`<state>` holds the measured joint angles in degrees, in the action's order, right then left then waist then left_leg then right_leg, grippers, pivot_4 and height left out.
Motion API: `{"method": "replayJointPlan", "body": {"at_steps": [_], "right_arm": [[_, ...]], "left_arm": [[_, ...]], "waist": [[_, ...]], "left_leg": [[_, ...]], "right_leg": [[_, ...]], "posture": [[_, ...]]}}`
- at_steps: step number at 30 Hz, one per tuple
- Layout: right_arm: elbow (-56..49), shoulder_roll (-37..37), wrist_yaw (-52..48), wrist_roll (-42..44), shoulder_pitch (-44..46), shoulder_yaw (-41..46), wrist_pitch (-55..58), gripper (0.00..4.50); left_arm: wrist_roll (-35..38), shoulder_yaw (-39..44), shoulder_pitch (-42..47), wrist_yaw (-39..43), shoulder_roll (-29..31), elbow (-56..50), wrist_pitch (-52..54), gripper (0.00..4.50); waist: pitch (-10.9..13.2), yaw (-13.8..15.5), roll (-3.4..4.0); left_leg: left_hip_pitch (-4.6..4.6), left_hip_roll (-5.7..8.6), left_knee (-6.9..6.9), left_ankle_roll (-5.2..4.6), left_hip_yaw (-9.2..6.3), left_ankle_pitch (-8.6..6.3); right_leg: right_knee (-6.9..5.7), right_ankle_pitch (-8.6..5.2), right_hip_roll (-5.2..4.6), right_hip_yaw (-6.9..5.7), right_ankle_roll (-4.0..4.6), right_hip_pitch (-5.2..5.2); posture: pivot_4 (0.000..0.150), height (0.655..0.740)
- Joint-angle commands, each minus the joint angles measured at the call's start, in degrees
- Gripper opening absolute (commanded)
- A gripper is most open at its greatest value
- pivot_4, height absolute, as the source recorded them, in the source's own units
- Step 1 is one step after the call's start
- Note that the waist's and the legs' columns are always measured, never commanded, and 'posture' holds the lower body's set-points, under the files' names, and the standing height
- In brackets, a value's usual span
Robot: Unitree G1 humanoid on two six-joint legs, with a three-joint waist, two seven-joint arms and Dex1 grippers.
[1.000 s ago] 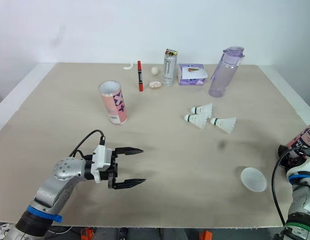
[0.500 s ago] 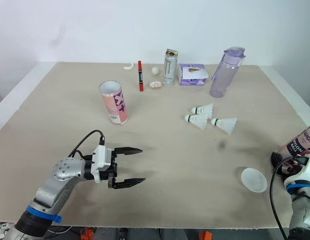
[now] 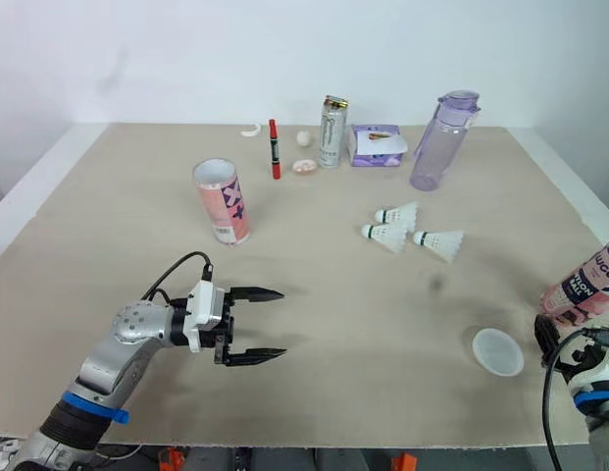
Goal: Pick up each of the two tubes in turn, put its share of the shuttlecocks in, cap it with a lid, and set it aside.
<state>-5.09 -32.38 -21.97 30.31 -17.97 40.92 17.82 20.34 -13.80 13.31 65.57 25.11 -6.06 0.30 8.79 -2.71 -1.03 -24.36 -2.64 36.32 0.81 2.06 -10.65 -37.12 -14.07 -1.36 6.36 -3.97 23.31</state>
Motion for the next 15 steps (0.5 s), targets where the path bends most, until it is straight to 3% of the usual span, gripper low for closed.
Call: {"method": "replayJointPlan", "body": {"at_steps": [1, 5, 15], "right_arm": [[-12.60, -3.68, -14.58, 0.08, -6.83, -4.45, -5.12, 4.41], [-16.79, -7.55, -23.46, 0.03, -4.00, -11.53, -7.50, 4.41], [-10.89, -9.52, -36.79, -0.97, 20.79, -31.72, -7.33, 4.41]], "left_arm": [[0.18, 1.97, 0.91, -2.25, -0.94, 0.64, -0.55, 4.50], [-0.81, 4.02, 1.03, -6.77, -1.90, 1.50, -0.26, 4.50], [-5.99, 10.47, -2.44, -27.06, -4.52, 0.23, 6.96, 4.50]], "waist": [[0.01, -0.02, -0.05], [0.08, -0.07, -0.17], [0.25, 0.39, -0.49]], "left_leg": [[0.00, 0.00, -0.01, 0.01, 0.00, -0.01], [0.04, -0.07, 0.00, 0.04, 0.03, -0.04], [-0.03, -0.04, 0.09, 0.04, -0.11, -0.03]], "right_leg": [[0.00, -0.03, 0.00, 0.00, 0.00, 0.01], [0.00, 0.00, 0.02, -0.01, 0.02, 0.00], [0.00, 0.03, 0.09, -0.08, -0.01, -0.01]], "posture": [[0.150, 0.7400], [0.150, 0.7400], [0.150, 0.7400]]}}
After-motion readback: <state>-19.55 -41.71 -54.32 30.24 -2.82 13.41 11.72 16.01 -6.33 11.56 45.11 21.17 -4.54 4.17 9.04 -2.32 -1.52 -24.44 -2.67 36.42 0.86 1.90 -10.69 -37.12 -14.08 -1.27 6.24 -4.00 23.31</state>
